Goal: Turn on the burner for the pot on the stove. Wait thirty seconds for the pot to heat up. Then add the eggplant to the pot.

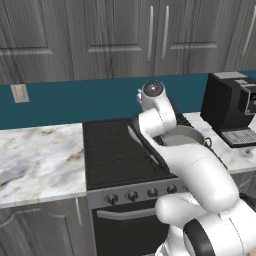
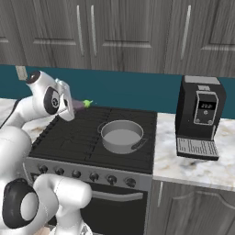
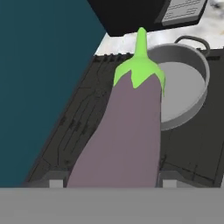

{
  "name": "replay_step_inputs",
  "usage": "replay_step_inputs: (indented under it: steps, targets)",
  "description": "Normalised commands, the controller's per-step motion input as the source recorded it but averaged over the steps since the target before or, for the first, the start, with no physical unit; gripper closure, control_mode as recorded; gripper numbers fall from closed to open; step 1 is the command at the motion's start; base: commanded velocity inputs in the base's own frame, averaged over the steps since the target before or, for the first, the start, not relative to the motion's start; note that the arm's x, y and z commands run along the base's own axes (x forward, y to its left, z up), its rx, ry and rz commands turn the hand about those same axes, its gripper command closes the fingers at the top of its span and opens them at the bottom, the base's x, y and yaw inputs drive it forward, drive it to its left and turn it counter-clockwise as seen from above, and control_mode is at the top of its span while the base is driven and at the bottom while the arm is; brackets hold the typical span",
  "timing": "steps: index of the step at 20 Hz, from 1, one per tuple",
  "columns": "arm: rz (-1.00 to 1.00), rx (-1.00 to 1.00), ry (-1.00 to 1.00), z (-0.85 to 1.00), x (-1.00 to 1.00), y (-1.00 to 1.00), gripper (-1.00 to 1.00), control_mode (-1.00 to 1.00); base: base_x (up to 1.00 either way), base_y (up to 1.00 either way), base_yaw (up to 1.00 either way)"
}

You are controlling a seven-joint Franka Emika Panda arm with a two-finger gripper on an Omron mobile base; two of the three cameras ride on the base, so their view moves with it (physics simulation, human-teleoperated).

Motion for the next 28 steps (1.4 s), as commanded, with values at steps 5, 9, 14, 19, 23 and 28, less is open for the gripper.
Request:
replay_step_inputs:
  steps: [5, 9, 14, 19, 23, 28]
  targets:
    - [-0.07, 0.13, 0.08, 0.16, -0.05, -0.86, 1.0, -1.0, 0.0, 0.0, 0.0]
    - [-0.08, 0.12, 0.12, 0.13, -0.04, -0.79, 1.0, -1.0, 0.0, 0.0, 0.0]
    - [-0.04, 0.07, 0.14, 0.02, 0.0, -0.59, 1.0, -1.0, 0.0, 0.0, 0.0]
    - [-0.01, 0.06, 0.04, 0.01, 0.0, -0.53, 1.0, -1.0, 0.0, 0.0, 0.0]
    - [0.0, 0.03, 0.01, -0.1, 0.0, -0.5, 1.0, -1.0, 0.0, 0.0, 0.0]
    - [0.0, 0.0, 0.0, -0.31, 0.0, -0.36, 1.0, -1.0, 0.0, 0.0, 0.0]
